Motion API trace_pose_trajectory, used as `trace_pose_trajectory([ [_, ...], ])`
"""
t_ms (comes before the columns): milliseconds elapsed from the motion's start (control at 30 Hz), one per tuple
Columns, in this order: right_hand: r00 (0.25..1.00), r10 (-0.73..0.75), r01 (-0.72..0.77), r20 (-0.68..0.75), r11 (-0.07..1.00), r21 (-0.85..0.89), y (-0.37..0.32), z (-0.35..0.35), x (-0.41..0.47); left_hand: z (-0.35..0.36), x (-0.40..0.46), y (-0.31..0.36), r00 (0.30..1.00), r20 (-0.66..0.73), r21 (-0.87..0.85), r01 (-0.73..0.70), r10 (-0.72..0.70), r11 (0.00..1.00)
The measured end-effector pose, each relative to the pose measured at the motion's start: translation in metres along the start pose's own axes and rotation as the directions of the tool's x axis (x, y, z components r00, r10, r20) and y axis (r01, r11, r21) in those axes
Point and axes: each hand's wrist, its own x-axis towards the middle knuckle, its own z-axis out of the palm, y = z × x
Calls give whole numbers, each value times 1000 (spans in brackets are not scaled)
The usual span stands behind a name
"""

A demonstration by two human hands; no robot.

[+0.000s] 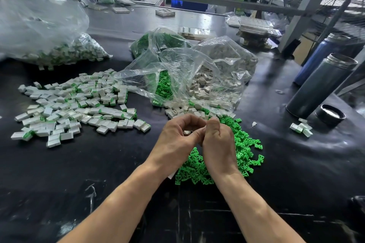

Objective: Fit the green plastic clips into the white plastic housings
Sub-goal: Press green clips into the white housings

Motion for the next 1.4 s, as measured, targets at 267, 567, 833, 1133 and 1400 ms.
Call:
trace_pose_trajectory([
  [267, 1000, 6, -6, -1, 1000, 31, 3, 1, 1, -1, 0, -1, 1000, -7, 4, -11, 11, 1000],
  [567, 998, 58, -58, 7, 995, 85, 5, -9, 1, -3, 2, 1, 996, -87, 46, 1, 3, 999],
  [833, 999, -22, 22, -40, 1000, -9, 10, -13, 5, -20, 7, -6, 979, -203, 203, 49, -7, 978],
  [1133, 997, -6, 30, 82, 955, -295, 11, -16, 4, -49, 13, -12, 936, -346, 777, 252, 57, 576],
  [1400, 994, -19, 71, 111, 869, -489, 11, -15, 3, -64, 16, -13, 887, -458, 830, 399, 66, 389],
])
